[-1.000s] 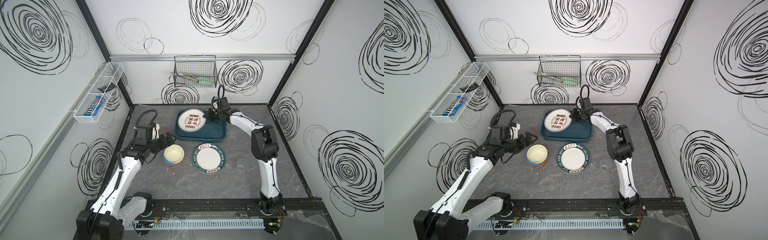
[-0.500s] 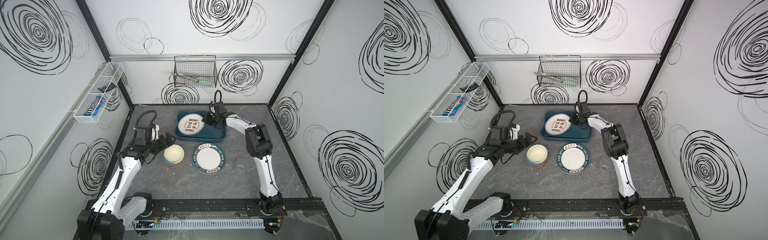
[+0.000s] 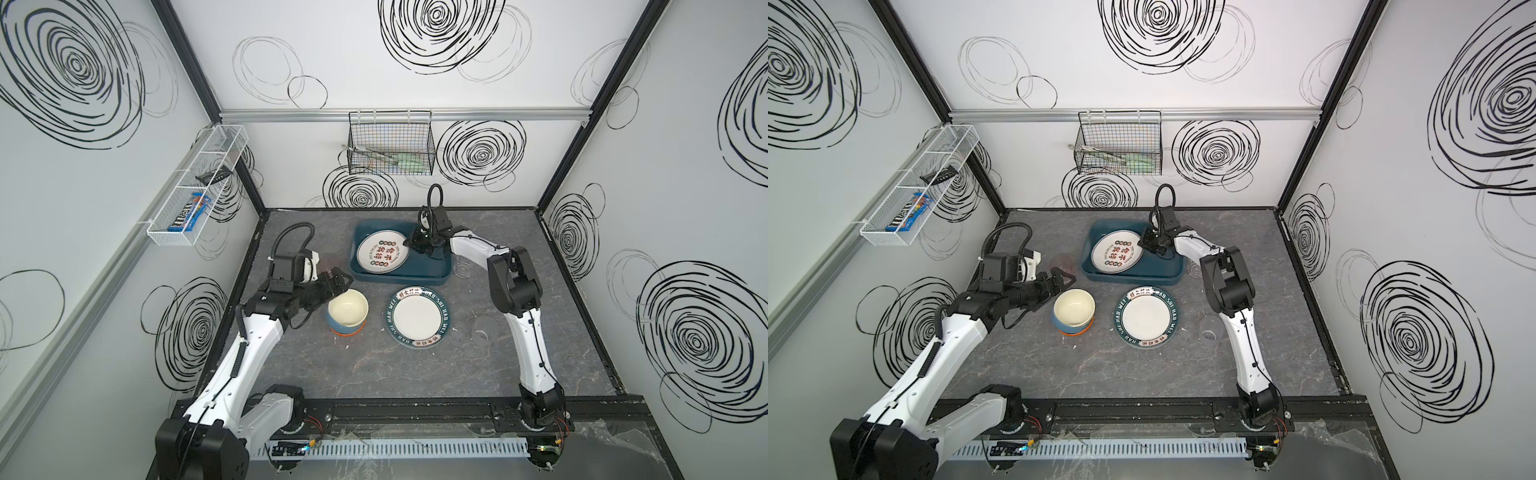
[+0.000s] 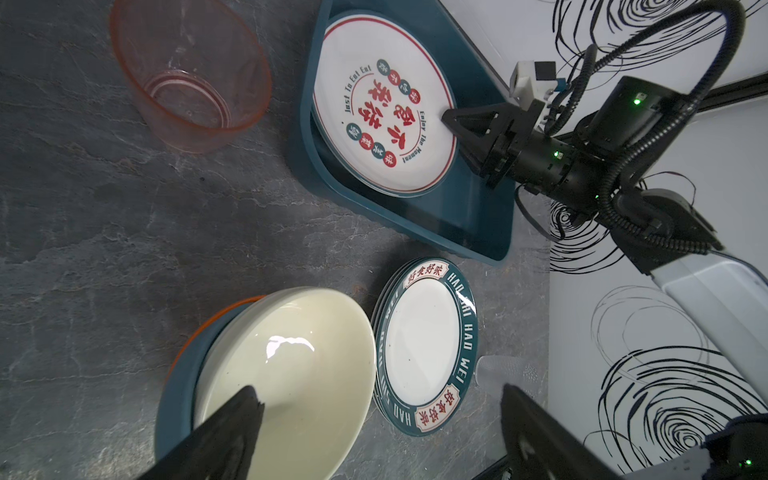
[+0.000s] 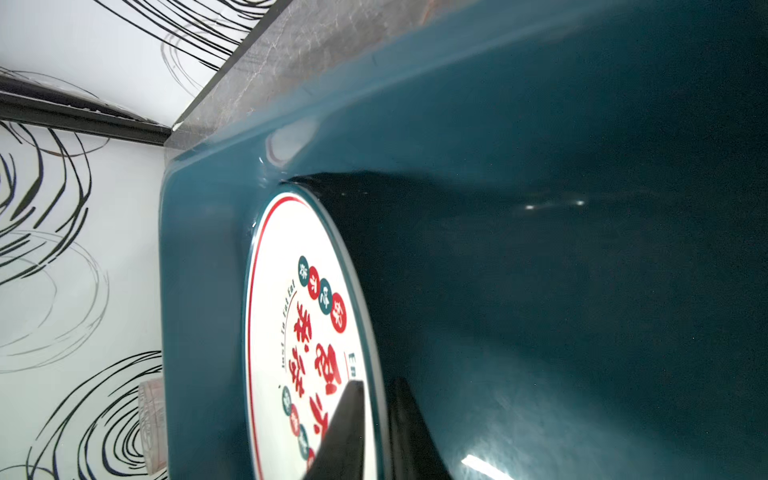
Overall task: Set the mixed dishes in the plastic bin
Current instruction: 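Lower the held plate flat into the teal bin with the right gripper, then release the plate and move both grippers to the green-rimmed plate stack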
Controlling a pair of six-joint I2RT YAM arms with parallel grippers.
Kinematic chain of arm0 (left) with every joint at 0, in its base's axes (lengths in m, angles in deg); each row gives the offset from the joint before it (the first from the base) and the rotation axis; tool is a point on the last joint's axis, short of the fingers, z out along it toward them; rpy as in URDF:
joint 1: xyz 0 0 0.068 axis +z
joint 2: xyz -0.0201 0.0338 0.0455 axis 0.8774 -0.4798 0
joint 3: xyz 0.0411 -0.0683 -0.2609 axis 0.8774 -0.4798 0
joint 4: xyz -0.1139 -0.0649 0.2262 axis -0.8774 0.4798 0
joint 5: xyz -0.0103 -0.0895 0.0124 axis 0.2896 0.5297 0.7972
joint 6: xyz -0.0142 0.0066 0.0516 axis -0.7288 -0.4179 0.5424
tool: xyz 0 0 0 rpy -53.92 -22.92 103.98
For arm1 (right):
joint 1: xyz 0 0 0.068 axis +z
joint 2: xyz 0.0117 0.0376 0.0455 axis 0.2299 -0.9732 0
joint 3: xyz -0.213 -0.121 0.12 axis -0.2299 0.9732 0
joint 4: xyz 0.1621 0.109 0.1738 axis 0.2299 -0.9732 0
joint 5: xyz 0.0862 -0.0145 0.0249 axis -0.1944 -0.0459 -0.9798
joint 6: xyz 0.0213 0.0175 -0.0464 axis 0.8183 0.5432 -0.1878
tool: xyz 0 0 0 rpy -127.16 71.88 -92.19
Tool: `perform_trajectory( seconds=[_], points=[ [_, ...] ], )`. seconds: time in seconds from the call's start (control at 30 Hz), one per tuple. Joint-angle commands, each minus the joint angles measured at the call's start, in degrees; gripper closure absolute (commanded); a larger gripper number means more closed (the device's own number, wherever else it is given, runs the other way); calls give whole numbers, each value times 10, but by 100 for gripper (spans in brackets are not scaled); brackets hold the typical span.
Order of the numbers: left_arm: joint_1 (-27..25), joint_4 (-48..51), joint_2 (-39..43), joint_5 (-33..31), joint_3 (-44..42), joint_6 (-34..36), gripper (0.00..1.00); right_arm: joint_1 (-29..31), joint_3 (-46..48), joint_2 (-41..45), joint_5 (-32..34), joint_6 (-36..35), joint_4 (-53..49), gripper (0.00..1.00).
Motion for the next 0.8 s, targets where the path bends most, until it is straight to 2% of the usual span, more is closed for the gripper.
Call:
perform_trajectory(
  seconds=[0.0,0.23,0.43,0.53,0.77],
  points=[
    [5,-23,4,10,-4,0,7,-2,-10,0,2,8,8,70],
    [-1,-22,9,8,-1,-1,7,-15,-2,30,15,-9,-25,63],
    [-23,-18,12,-5,7,-1,7,-19,1,89,49,-51,-73,60],
    [-46,-11,11,-22,19,1,8,-17,13,129,57,-72,-93,60],
    [-146,15,-20,-90,64,11,11,-11,94,248,45,-115,-122,60]
  ],
)
